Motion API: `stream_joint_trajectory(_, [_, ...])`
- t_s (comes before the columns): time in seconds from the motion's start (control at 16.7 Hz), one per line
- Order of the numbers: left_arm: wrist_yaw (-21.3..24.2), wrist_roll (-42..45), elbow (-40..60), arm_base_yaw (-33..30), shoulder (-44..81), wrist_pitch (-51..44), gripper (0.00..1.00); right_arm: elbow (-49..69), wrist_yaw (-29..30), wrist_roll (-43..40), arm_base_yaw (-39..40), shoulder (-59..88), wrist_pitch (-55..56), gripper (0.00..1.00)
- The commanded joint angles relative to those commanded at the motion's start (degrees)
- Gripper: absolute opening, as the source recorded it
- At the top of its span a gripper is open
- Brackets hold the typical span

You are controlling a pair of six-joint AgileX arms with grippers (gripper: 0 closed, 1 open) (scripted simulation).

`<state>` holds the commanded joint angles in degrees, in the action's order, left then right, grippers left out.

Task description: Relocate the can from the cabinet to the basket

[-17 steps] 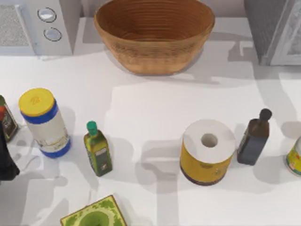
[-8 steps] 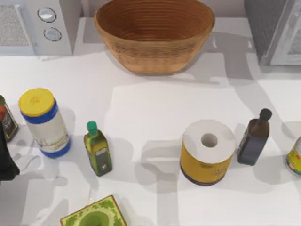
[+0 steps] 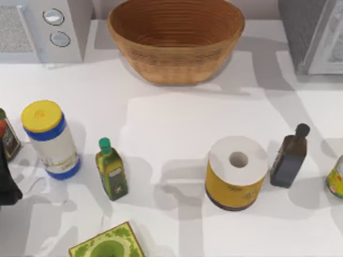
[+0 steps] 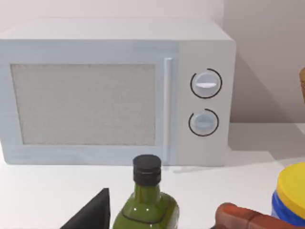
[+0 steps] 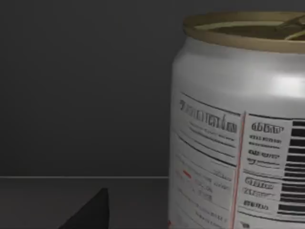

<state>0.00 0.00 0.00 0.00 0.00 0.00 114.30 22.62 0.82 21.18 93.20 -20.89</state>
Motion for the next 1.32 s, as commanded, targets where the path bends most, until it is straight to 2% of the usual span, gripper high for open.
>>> stream_joint_trajectory(0.24, [0.00, 0.00, 0.00, 0.00, 0.00, 0.00, 1.00, 5.86, -1.80, -0.01, -1.89, 5.49, -0.33, 1.00])
stream_joint_trajectory(0.48, [0.00, 0.00, 0.00, 0.00, 0.00, 0.00, 1.00, 6.43, -1.98, -0.01, -2.07, 6.03, -0.36, 1.00])
stream_joint_trajectory(1.26, [0.00, 0.00, 0.00, 0.00, 0.00, 0.00, 1.00, 6.43, -1.98, -0.01, -2.07, 6.03, -0.36, 0.02])
stream_joint_trajectory(1.32, [0.00, 0.00, 0.00, 0.00, 0.00, 0.00, 1.00, 6.43, -1.98, -0.01, -2.07, 6.03, -0.36, 0.00])
